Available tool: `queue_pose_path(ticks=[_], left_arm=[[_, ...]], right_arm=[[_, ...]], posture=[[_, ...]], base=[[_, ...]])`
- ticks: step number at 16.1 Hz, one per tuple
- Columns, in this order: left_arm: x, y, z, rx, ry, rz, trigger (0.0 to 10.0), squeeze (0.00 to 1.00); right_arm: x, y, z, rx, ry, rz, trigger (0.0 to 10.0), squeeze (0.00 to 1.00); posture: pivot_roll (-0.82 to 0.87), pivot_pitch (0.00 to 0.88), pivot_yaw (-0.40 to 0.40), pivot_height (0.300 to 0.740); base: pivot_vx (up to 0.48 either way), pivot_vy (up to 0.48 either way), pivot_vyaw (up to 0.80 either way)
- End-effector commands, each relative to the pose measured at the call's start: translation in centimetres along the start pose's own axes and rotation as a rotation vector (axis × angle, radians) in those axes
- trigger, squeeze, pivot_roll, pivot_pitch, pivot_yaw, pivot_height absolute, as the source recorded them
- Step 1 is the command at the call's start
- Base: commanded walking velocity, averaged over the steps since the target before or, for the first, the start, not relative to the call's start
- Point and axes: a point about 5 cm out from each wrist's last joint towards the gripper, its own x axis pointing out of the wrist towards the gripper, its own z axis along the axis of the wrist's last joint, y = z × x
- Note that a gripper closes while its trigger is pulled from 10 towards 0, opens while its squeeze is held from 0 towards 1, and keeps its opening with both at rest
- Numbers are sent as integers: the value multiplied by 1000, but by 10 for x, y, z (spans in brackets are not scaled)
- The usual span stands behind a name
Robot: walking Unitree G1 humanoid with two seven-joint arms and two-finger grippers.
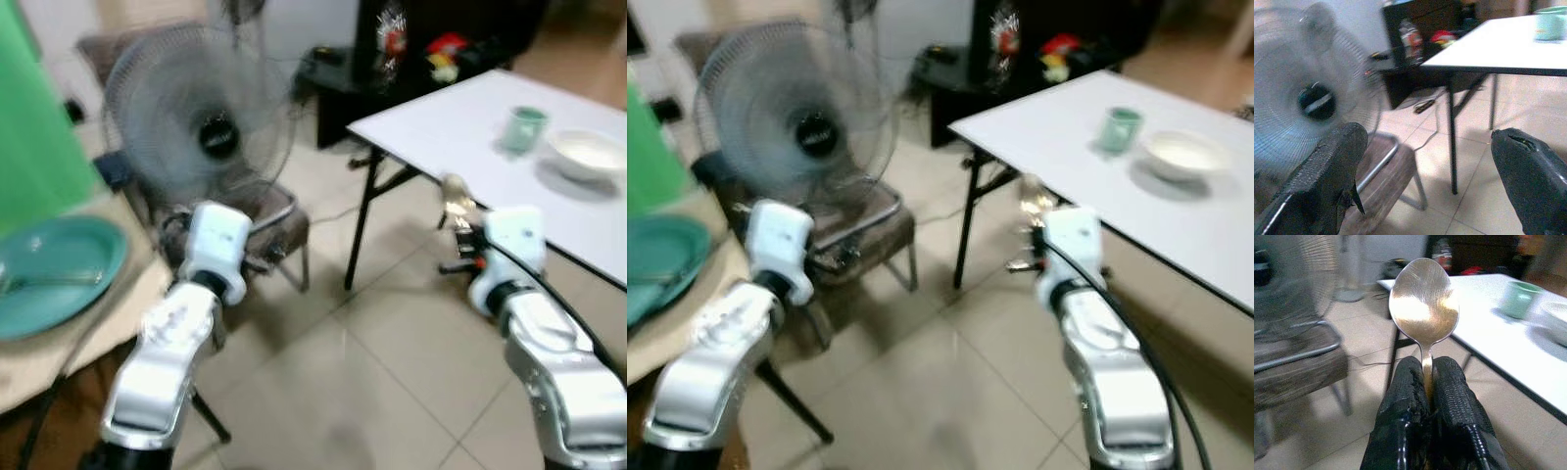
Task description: Setting the table
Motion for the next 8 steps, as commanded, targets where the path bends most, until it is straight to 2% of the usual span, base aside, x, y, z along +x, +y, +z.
queue_pose_path(ticks=[1, 2, 4, 6, 8], left_arm=[[-1, 10, 3, 41, -14, 28, 10000, 0], [0, 10, 3, 41, -4, 23, 10000, 0], [1, 9, 2, 11, 0, 21, 10000, 0], [1, 11, 1, 7, 9, 27, 10000, 0], [2, 11, 4, 39, -13, 26, 10000, 0]], right_arm=[[0, 6, 7, 7, -30, 19, 10000, 0], [0, 6, 7, 8, -30, 18, 10000, 0], [0, 6, 7, 7, -30, 16, 10000, 0], [1, 6, 7, 9, -30, 12, 10000, 0], [1, 6, 7, 10, -29, 10, 10000, 0]], posture=[[72, 0, 29, 740], [71, 0, 30, 740], [69, 0, 33, 740], [70, 0, 34, 740], [72, 0, 33, 740]], base=[[0, 0, -800], [0, -480, -800], [0, 0, -800], [0, 480, -800], [0, 0, -800]])
